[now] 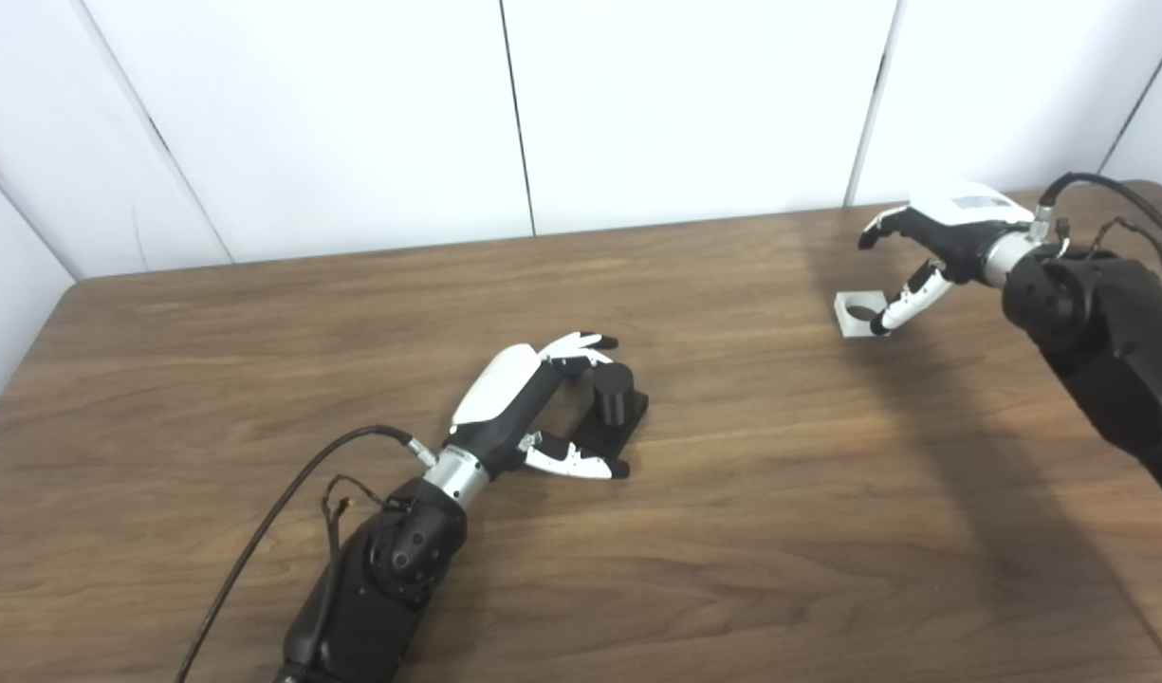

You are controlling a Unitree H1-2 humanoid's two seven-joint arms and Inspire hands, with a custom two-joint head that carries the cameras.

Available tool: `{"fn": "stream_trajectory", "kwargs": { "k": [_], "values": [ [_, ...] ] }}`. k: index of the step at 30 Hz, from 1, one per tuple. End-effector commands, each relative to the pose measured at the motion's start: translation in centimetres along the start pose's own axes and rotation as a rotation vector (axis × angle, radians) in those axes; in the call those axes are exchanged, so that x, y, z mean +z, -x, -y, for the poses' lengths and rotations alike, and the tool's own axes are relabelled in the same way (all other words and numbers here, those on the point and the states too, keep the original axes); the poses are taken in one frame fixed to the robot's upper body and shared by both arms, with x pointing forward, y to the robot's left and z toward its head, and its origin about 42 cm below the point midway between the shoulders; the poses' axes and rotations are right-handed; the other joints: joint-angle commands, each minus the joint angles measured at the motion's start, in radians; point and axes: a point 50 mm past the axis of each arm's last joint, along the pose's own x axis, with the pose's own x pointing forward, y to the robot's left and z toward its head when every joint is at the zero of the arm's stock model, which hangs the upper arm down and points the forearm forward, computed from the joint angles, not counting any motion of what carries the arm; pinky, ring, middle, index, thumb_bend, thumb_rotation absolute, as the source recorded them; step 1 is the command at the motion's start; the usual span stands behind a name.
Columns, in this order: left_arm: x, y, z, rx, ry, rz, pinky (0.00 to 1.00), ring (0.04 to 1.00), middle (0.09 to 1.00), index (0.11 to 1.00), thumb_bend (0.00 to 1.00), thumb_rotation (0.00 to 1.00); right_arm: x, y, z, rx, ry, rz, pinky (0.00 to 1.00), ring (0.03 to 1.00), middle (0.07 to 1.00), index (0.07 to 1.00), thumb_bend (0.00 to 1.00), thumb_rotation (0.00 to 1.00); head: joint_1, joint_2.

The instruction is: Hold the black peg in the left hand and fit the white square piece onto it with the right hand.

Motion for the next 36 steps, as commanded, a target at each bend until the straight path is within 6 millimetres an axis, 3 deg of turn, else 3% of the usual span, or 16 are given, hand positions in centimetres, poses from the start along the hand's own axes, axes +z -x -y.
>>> {"fn": "stream_trajectory", "kwargs": {
  "k": [1, 25, 36],
  "values": [
    [-0.3, -0.1, -1.2, -0.008, -0.036, -0.014, 0.81, 0.933, 0.891, 0.628, 0.81, 0.14, 0.5, 0.2, 3.5, -0.094, 0.024, 0.025, 0.77, 0.863, 0.861, 0.781, 0.82, 0.26, 0.000, 0.001],
    [-0.3, 0.1, -1.4, -0.005, -0.033, -0.019, 0.81, 0.932, 0.888, 0.626, 0.82, 0.14, 1.2, 0.4, -1.0, -0.035, -0.002, 0.040, 0.76, 0.842, 0.857, 0.767, 0.82, 0.26, 0.007, 0.013],
    [-0.4, 0.2, -1.3, -0.006, -0.037, -0.019, 0.80, 0.930, 0.886, 0.626, 0.82, 0.16, 1.1, 0.2, -1.5, -0.037, 0.004, 0.040, 0.73, 0.838, 0.857, 0.757, 0.80, 0.26, 0.012, 0.015]
  ]
}}
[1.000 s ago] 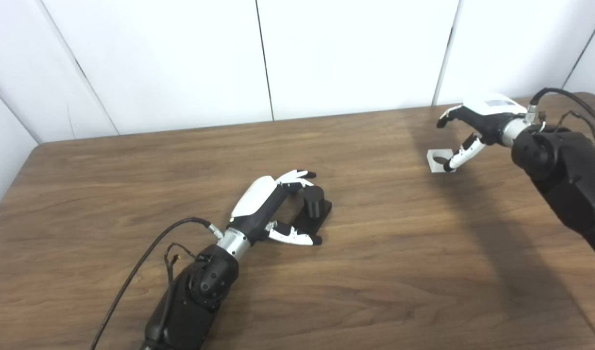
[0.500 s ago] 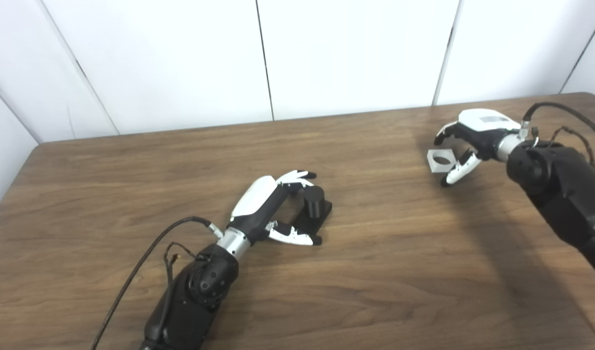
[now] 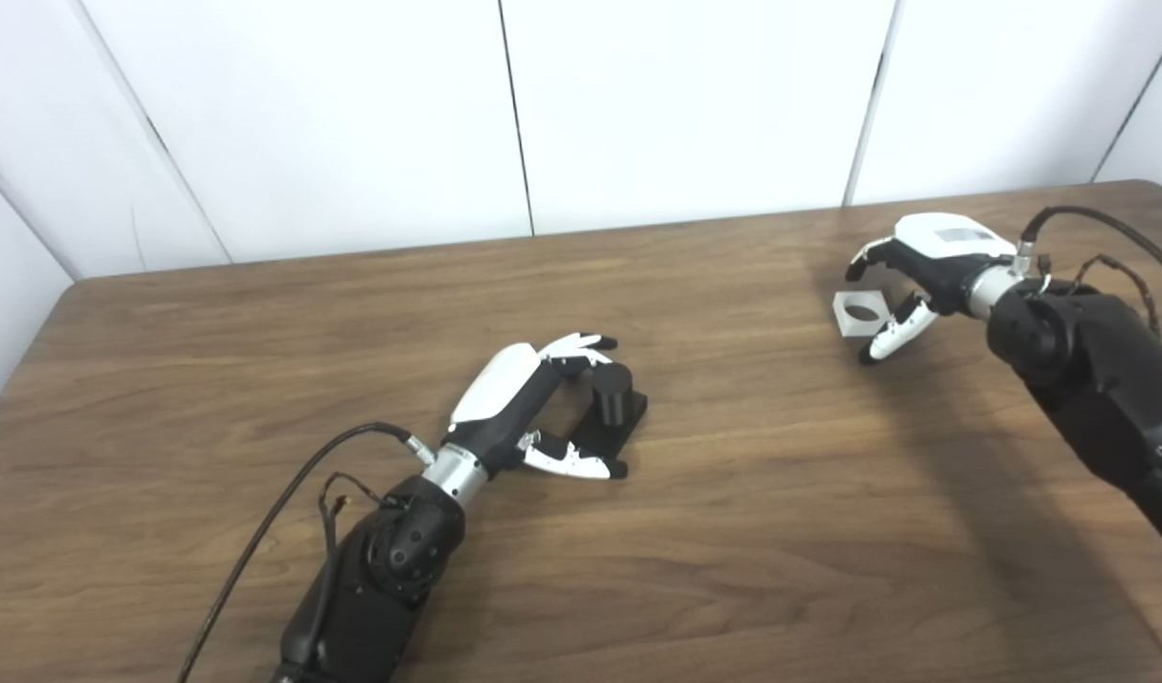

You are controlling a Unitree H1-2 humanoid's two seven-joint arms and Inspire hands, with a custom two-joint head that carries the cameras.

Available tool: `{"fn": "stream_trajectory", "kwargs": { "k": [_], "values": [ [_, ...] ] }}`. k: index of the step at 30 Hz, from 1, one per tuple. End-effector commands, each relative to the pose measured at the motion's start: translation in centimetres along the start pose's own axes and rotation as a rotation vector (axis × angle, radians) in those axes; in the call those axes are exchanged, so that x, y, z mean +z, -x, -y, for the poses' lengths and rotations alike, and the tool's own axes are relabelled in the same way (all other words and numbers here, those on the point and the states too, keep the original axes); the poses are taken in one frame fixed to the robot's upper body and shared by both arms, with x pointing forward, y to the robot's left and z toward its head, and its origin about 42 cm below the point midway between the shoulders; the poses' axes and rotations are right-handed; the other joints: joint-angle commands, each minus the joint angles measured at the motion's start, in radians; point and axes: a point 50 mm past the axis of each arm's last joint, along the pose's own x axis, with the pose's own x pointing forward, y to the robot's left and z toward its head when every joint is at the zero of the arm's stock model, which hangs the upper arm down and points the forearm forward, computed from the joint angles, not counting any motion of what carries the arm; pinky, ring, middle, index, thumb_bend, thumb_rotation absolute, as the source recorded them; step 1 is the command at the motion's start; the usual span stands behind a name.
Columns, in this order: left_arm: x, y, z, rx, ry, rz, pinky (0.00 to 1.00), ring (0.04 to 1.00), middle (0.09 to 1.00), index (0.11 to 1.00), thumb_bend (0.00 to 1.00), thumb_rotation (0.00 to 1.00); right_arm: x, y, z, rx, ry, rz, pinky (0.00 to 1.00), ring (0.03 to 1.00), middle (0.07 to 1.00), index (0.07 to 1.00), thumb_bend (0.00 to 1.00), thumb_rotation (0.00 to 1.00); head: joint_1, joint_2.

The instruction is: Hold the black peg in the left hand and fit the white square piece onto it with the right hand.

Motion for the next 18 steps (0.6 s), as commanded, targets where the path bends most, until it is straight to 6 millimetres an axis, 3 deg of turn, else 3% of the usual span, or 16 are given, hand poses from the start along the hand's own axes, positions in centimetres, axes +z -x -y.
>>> {"fn": "stream_trajectory", "kwargs": {
  "k": [1, 11, 18],
  "values": [
    [-0.5, 0.3, -1.0, 0.004, -0.032, -0.013, 0.80, 0.930, 0.886, 0.626, 0.82, 0.16, 0.4, -0.2, 1.3, -0.047, 0.014, 0.024, 0.73, 0.836, 0.855, 0.754, 0.80, 0.26, -0.001, 0.001],
    [-0.4, 0.6, -1.1, 0.007, -0.030, -0.012, 0.80, 0.926, 0.882, 0.625, 0.82, 0.15, 0.5, -0.8, 1.0, -0.035, 0.033, 0.009, 0.74, 0.833, 0.843, 0.714, 0.75, 0.29, 0.010, 0.007],
    [-0.3, 0.7, -1.1, 0.009, -0.030, -0.010, 0.80, 0.926, 0.883, 0.625, 0.82, 0.16, 0.5, -1.7, 0.6, -0.036, 0.017, -0.001, 0.76, 0.839, 0.829, 0.651, 0.76, 0.25, 0.012, 0.010]
  ]
}}
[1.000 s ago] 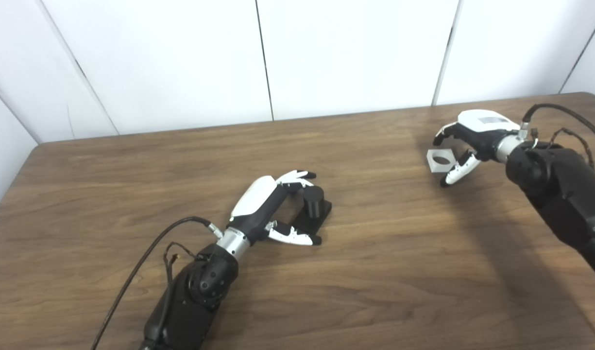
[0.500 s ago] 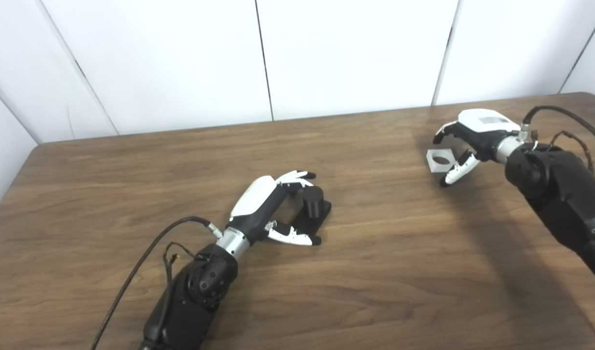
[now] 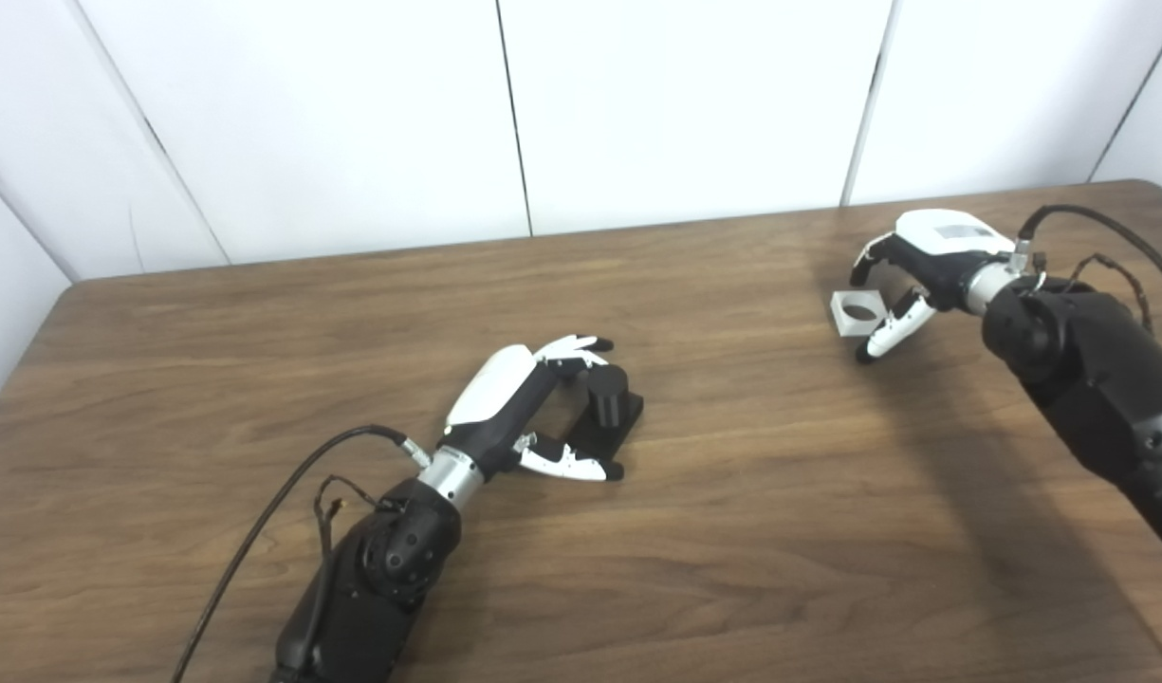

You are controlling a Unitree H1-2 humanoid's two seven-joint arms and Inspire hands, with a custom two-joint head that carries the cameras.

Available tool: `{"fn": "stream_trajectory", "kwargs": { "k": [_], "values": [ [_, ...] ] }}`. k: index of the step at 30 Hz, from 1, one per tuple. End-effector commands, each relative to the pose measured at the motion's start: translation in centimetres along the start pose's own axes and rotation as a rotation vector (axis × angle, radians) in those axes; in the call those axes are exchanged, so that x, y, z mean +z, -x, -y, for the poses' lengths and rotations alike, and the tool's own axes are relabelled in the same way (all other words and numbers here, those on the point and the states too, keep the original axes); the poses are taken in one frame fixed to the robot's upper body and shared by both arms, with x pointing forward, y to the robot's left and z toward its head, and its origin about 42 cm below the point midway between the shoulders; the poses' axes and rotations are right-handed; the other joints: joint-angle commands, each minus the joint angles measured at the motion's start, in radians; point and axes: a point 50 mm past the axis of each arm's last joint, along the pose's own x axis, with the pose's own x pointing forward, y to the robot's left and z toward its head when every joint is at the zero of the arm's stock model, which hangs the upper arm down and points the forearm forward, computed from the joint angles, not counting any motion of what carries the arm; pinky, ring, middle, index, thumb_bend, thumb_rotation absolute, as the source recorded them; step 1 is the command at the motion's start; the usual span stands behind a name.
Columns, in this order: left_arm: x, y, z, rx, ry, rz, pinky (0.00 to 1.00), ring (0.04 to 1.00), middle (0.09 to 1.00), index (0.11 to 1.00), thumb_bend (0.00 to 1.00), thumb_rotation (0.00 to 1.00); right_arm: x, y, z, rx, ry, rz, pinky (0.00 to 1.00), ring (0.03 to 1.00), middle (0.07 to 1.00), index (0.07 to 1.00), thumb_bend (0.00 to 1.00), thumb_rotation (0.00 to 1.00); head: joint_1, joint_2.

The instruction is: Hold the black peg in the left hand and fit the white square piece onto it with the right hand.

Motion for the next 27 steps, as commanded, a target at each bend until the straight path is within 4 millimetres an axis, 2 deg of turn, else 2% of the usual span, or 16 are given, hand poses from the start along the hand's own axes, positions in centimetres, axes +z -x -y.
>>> {"fn": "stream_trajectory", "kwargs": {
  "k": [1, 4, 6, 14, 27],
  "values": [
    [-0.20, 0.18, -1.07, 0.006, -0.029, -0.005, 0.80, 0.925, 0.882, 0.625, 0.82, 0.15, 0.74, -0.62, 0.68, -0.033, 0.016, 0.019, 0.76, 0.840, 0.828, 0.643, 0.76, 0.24, -0.001, 0.001],
    [-0.15, 0.22, -1.14, 0.007, -0.031, -0.005, 0.80, 0.924, 0.883, 0.625, 0.82, 0.15, 0.70, -0.87, 0.37, -0.040, 0.029, 0.015, 0.76, 0.831, 0.819, 0.523, 0.57, 0.17, 0.000, 0.003],
    [-0.14, 0.25, -1.18, 0.008, -0.030, -0.005, 0.80, 0.924, 0.883, 0.625, 0.82, 0.15, 0.64, -0.98, 0.22, -0.045, 0.035, 0.015, 0.75, 0.826, 0.814, 0.500, 0.54, 0.16, 0.000, 0.003],
    [-0.08, 0.24, -1.17, 0.006, -0.035, -0.005, 0.81, 0.925, 0.884, 0.627, 0.82, 0.15, 0.37, -1.04, -0.07, -0.088, 0.025, 0.026, 0.76, 0.796, 0.771, 0.486, 0.52, 0.14, -0.001, 0.005],
    [-0.07, 0.12, -1.14, 0.004, -0.033, -0.009, 0.80, 0.923, 0.883, 0.626, 0.82, 0.15, 0.18, -0.67, -0.01, -0.120, 0.017, 0.043, 0.77, 0.785, 0.757, 0.484, 0.52, 0.14, -0.003, 0.006]
  ]
}}
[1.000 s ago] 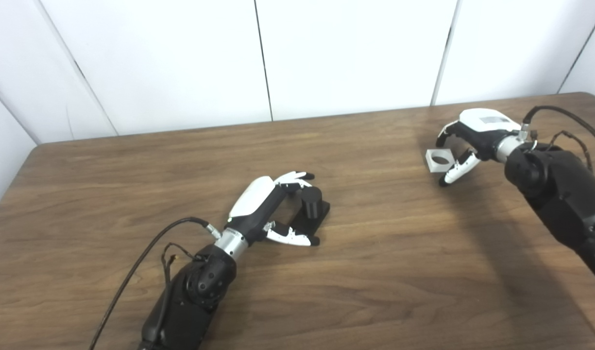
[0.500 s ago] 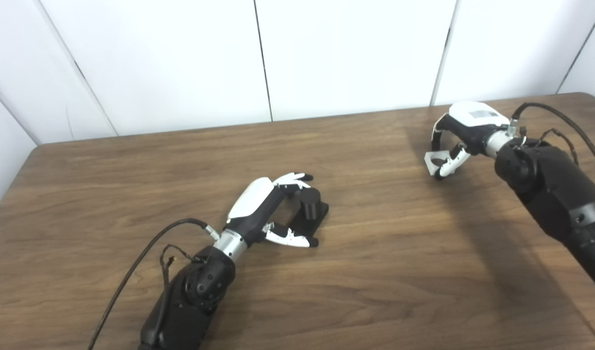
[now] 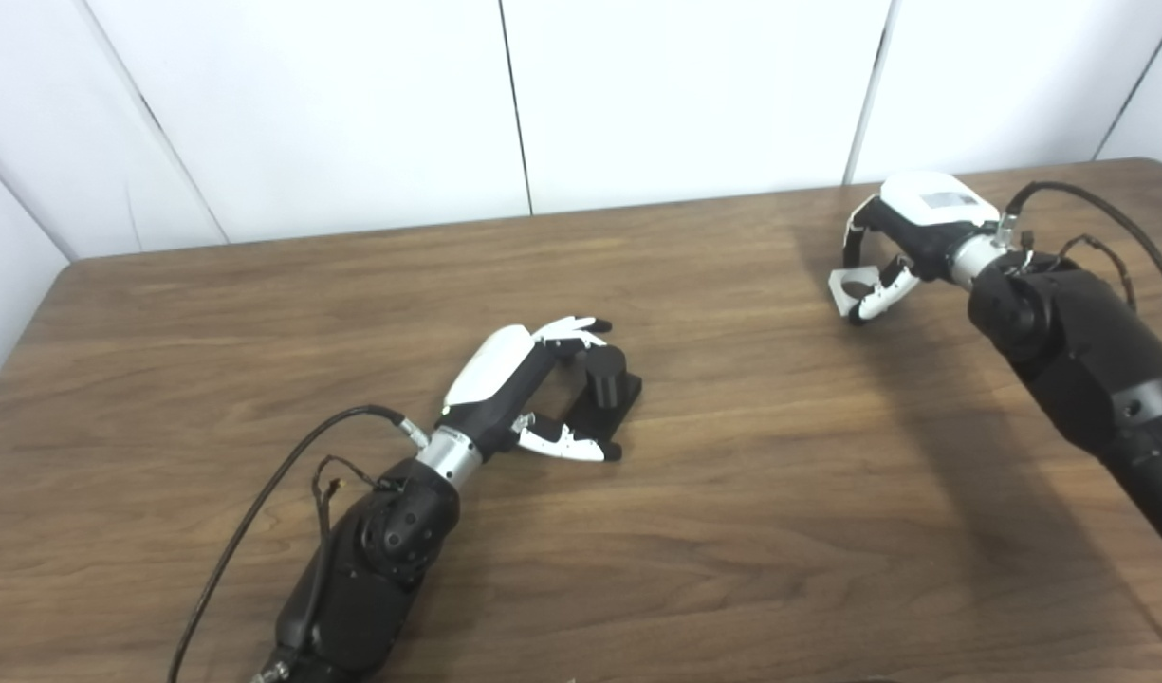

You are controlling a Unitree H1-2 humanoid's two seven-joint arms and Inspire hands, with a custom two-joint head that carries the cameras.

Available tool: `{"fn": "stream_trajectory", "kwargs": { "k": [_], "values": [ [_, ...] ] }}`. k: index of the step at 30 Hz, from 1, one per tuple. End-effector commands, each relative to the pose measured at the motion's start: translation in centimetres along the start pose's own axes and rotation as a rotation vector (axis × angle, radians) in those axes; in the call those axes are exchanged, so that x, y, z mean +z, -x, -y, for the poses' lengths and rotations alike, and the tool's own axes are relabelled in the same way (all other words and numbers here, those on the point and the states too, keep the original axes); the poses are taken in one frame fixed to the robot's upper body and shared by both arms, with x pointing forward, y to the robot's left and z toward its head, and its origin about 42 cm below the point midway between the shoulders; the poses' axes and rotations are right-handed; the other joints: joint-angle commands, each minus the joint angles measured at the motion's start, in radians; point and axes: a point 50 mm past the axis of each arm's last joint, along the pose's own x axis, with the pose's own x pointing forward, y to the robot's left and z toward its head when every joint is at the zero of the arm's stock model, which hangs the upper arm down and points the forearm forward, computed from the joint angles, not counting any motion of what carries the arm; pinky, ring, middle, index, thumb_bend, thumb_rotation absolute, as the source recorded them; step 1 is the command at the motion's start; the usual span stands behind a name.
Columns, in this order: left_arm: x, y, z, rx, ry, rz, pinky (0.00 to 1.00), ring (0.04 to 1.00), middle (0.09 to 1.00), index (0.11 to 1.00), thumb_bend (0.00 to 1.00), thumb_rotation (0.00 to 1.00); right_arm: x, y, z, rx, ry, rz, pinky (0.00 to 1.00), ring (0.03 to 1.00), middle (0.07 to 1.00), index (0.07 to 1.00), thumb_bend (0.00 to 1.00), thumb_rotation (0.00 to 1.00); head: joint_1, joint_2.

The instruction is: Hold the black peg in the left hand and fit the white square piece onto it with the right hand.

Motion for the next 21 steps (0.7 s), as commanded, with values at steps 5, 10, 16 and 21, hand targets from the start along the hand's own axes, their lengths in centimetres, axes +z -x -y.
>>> {"fn": "stream_trajectory", "kwargs": {
  "k": [5, 10, 16, 21],
  "values": [
    [-0.2, -0.1, -1.0, 0.005, -0.029, -0.005, 0.80, 0.925, 0.883, 0.623, 0.82, 0.15, 0.2, 0.4, 1.1, -0.054, 0.028, 0.027, 0.79, 0.796, 0.759, 0.485, 0.52, 0.14, -0.004, 0.001],
    [-0.3, -0.2, -1.0, 0.005, -0.026, -0.009, 0.81, 0.930, 0.886, 0.623, 0.82, 0.15, 0.9, 1.0, 2.8, -0.114, 0.025, 0.069, 0.80, 0.802, 0.759, 0.484, 0.52, 0.14, -0.004, 0.001],
    [-0.3, -0.3, -1.0, 0.001, -0.030, -0.015, 0.82, 0.932, 0.890, 0.628, 0.82, 0.16, 1.7, 1.6, 5.1, -0.172, 0.004, 0.131, 0.84, 0.813, 0.763, 0.484, 0.52, 0.13, -0.006, 0.000],
    [-0.3, -0.3, -1.0, 0.001, -0.022, -0.019, 0.82, 0.933, 0.889, 0.625, 0.82, 0.15, 3.6, 2.2, 7.2, -0.213, 0.019, 0.191, 0.83, 0.816, 0.769, 0.484, 0.52, 0.14, -0.008, 0.000]
  ]
}}
